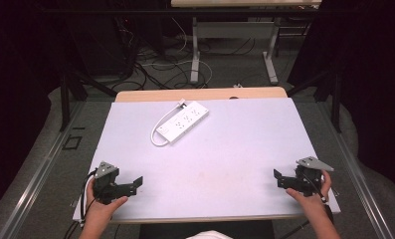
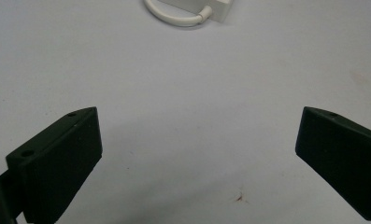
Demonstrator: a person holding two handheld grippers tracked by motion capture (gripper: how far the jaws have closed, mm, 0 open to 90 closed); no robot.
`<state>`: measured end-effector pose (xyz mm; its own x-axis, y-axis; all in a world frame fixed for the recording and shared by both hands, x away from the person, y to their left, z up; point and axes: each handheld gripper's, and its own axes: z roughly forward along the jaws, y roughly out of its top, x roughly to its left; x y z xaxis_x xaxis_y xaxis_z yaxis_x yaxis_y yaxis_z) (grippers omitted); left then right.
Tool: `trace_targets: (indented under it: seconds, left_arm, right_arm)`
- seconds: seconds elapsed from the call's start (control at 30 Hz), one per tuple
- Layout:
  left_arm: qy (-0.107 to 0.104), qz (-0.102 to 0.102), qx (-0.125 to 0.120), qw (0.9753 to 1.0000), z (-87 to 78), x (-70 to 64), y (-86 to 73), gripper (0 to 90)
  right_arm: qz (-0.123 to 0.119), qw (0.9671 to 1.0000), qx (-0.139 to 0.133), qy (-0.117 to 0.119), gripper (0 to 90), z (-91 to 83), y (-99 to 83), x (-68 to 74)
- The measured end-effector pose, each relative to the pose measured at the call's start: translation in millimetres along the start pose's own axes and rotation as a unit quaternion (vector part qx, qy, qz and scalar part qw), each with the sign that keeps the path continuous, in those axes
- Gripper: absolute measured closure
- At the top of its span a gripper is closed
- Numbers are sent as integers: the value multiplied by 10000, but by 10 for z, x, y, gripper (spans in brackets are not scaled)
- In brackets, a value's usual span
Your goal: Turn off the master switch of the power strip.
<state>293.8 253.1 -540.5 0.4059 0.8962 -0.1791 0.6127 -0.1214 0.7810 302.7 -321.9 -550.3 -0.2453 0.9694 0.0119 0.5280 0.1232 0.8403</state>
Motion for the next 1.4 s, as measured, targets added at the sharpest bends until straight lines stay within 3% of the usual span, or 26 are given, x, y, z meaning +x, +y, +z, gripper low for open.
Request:
trace_targets:
  seconds: [0.17,0.2,0.4,0.83,1.2,1.4]
  left_arm:
    - [40,76,19,10000,4,-14,1,5]
    - [52,69,28,10000,3,-21,7,5]
    - [119,161,-119,9997,-7,-108,79,7]
    - [77,109,-100,9999,-1,-192,170,8]
    - [6,-9,-106,9999,-61,-200,376,9]
    - [34,80,-57,9999,-93,-225,509,9]
  right_arm:
    - [23,10000,59,-2,0,-2,-14,-4]
    - [-10,9998,183,11,0,-22,-6,-10]
    - [-29,10000,78,-28,0,-12,-3,3]
    - [-55,10000,44,-52,0,-13,-6,27]
    - [-68,10000,14,-58,1,-15,-7,29]
    - [-83,9999,20,-56,2,-12,-12,28]
